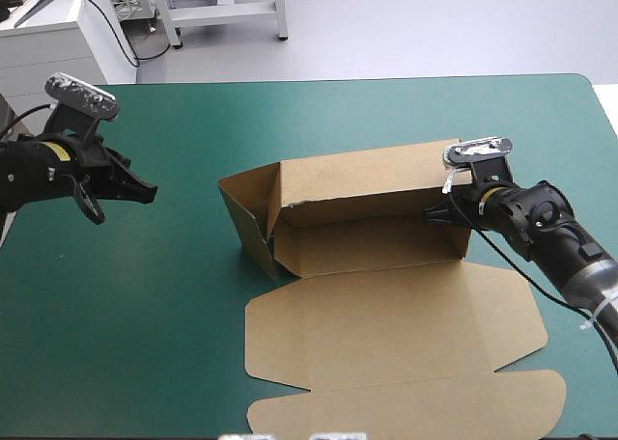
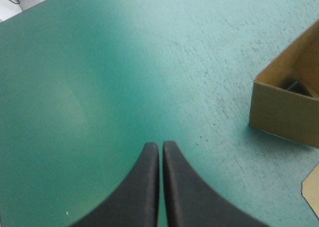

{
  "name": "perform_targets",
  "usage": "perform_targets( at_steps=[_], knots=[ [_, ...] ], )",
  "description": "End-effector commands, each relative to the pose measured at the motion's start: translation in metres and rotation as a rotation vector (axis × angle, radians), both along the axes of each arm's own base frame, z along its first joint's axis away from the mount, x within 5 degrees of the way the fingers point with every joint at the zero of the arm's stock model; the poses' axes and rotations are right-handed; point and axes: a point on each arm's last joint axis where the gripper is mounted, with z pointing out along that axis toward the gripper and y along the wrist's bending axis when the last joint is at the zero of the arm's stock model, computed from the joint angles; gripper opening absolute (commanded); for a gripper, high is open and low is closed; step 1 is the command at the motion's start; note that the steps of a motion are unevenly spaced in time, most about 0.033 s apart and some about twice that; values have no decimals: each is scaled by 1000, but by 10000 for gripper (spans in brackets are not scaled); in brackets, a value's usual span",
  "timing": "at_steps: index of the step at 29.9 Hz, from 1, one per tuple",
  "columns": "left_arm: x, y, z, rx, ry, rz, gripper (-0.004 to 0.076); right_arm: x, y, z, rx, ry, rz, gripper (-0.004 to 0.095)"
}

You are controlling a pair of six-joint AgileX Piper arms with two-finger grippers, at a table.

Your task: Fold the box

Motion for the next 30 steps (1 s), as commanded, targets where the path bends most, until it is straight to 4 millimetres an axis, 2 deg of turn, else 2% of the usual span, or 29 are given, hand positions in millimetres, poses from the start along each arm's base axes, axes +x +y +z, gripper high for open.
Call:
perform_targets(
  at_steps=[1,9,14,21,26,30],
  knots=[
    [-13,3,1,-69,-87,20,6,0,-1,24,37,-113,5,-19],
    [-28,6,-41,-74,-101,33,1,-2,-1,25,56,-105,-1,-19],
    [-37,7,-59,-83,-156,44,-9,-10,3,37,106,-116,47,-19],
    [-40,7,-62,-85,-165,46,-9,-21,1,50,83,-2,50,-19],
    [-40,7,-62,-86,-170,46,-9,-30,1,46,55,129,95,-19],
    [-39,7,-60,-88,-191,48,-9,-22,4,35,38,186,91,-19]
  ],
)
